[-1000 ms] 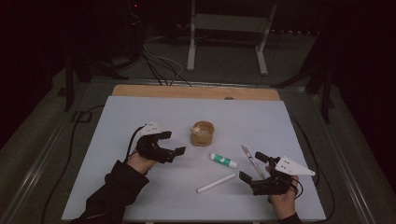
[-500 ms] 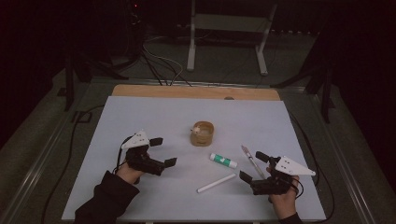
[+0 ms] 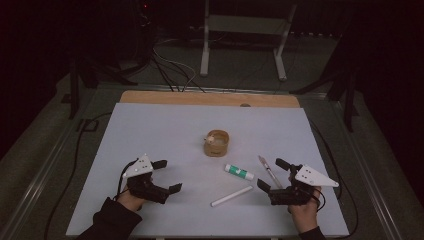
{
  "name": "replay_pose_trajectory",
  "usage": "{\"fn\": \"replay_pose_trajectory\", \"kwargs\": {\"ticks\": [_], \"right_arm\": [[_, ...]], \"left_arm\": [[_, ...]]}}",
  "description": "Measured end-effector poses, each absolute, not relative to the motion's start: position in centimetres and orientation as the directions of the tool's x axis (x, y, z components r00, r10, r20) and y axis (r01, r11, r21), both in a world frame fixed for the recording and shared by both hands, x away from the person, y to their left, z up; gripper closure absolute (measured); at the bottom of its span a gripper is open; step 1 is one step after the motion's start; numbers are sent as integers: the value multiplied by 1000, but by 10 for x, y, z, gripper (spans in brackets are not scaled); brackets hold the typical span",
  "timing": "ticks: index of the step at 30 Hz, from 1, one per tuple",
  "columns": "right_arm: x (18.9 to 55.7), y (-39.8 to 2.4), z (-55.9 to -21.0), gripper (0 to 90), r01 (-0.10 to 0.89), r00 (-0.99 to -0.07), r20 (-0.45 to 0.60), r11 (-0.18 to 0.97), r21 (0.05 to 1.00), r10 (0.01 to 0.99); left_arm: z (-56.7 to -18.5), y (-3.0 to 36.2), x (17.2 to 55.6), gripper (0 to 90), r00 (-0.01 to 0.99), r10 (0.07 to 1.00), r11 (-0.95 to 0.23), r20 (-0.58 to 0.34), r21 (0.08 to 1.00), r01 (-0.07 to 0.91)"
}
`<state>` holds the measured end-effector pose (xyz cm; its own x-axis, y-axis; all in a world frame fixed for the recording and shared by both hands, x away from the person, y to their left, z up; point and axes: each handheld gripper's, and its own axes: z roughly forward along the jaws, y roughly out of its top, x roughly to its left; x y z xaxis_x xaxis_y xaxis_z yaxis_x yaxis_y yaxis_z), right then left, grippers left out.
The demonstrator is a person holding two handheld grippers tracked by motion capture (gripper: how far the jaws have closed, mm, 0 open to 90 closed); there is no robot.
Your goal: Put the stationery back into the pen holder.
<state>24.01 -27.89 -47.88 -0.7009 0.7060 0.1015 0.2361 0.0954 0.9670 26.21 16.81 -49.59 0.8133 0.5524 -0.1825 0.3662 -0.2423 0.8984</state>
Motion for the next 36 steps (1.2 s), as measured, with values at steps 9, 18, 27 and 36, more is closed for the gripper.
{"fn": "replay_pose_trajectory", "kwargs": {"ticks": [9, 18, 27, 36], "right_arm": [[253, -281, -477, 0, 282, -647, 75, 147, 948, 759], [271, -289, -487, 0, 409, -542, 125, 130, 903, 831], [271, -292, -495, 196, 513, -461, 94, 179, 839, 882], [265, -292, -505, 451, 617, -416, 42, 248, 747, 908]], "left_arm": [[-499, 165, 259, 3, 817, 551, -239, -172, 905, 351], [-500, 164, 260, 3, 816, 550, -235, -178, 904, 356], [-500, 164, 260, 3, 819, 545, -236, -182, 904, 358], [-500, 164, 260, 3, 820, 539, -235, -190, 902, 363]]}}
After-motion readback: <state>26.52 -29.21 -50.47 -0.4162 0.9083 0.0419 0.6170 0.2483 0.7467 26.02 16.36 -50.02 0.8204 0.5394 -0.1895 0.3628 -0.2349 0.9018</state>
